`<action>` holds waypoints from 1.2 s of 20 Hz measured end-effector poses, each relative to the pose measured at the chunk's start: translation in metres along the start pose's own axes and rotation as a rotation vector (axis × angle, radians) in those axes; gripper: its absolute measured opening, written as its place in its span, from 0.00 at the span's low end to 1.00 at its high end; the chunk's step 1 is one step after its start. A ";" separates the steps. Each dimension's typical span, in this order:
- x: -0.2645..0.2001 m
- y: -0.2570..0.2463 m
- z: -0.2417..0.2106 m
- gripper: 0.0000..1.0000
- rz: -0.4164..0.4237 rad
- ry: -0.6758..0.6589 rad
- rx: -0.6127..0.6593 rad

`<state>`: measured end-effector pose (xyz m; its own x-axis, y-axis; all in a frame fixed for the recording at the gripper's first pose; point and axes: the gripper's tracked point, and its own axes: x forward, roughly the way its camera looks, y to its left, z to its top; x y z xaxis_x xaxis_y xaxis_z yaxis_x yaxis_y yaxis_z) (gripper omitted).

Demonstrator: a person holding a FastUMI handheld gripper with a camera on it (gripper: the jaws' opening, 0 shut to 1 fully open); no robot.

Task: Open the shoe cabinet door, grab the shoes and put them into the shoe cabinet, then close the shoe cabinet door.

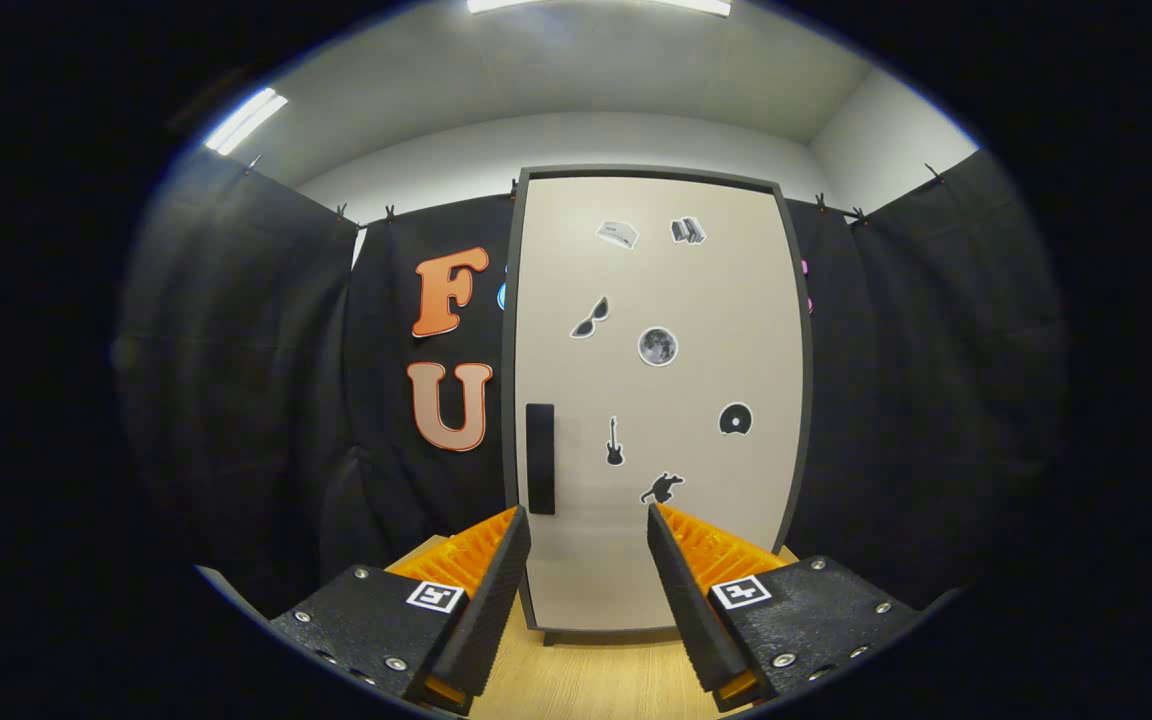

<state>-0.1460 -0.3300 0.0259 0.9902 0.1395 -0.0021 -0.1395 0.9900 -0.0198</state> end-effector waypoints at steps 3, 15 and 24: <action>-0.038 -0.002 0.002 0.81 -0.037 -0.008 0.011; -0.097 -0.016 0.000 0.93 -0.137 -0.019 0.005; -0.095 -0.018 -0.002 0.93 -0.137 -0.015 0.011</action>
